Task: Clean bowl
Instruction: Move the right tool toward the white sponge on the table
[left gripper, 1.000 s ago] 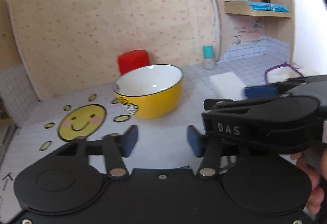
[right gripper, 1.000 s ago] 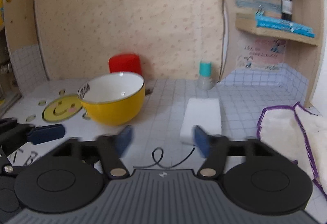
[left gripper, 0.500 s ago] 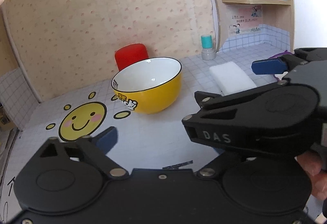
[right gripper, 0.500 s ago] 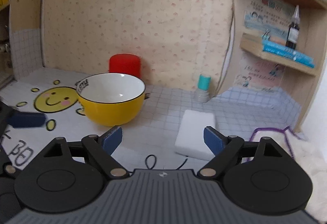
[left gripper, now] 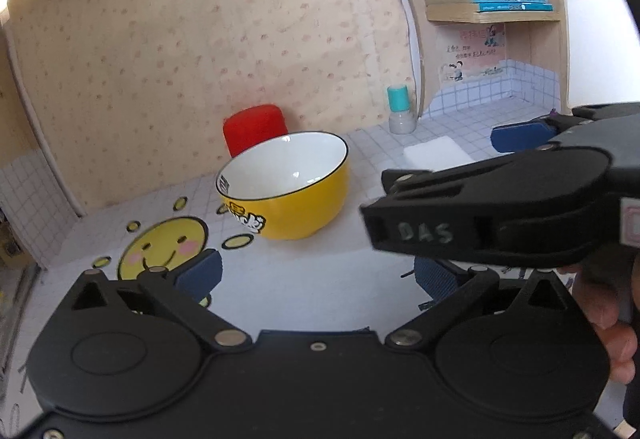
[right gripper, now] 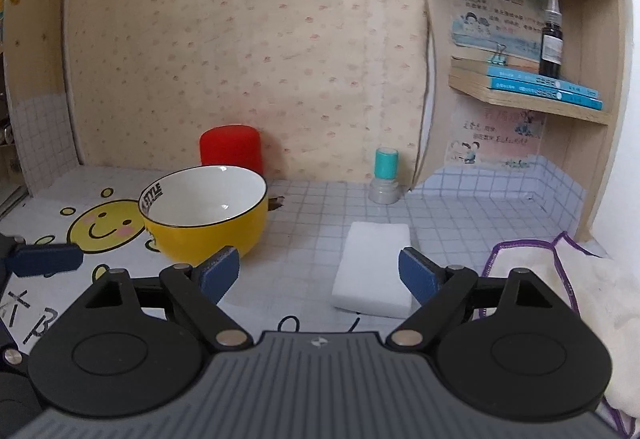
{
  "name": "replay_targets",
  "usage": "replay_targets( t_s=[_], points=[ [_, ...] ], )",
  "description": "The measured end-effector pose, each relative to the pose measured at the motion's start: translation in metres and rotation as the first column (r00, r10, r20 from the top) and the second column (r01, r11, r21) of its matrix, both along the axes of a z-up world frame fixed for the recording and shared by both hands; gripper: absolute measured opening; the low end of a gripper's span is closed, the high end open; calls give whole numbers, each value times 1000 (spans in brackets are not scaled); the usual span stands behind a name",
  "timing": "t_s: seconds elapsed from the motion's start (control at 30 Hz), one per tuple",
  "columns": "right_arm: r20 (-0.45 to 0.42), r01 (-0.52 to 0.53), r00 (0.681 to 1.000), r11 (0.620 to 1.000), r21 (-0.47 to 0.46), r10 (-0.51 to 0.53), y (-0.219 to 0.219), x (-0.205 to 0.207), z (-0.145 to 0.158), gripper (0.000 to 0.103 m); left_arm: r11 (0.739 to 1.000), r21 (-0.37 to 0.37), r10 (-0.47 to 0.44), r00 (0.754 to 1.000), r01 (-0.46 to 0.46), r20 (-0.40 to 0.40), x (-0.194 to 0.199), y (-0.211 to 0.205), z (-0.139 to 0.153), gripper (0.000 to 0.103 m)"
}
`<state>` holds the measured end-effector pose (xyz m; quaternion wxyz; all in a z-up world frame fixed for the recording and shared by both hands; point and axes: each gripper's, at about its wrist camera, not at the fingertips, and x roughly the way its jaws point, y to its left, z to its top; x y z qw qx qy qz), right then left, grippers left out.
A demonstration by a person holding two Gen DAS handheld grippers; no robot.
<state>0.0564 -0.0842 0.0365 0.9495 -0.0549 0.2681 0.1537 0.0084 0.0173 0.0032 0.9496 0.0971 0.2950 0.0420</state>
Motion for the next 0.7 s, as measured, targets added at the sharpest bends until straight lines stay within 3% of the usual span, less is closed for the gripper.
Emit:
replay_targets(
  t_s=[0.17,0.33,0.5,0.7],
  points=[
    [-25,32,999,999,39,-31,-4,2,-3,88,1000,-11,-5,1000,4,-25,3,2,-3,102],
    [-56,59,997,996,63,-55,-8,4,-4,88,999,-36,3,1000,-3,-3,2,5,-2,102],
    [-71,51,996,995,86,-45,-10,7,-4,88,999,-10,-50,998,51,22,0,6,0,102],
    [-84,57,995,997,58,-52,-7,18,-10,88,997,-1,-80,996,80,27,9,14,3,100]
  ],
)
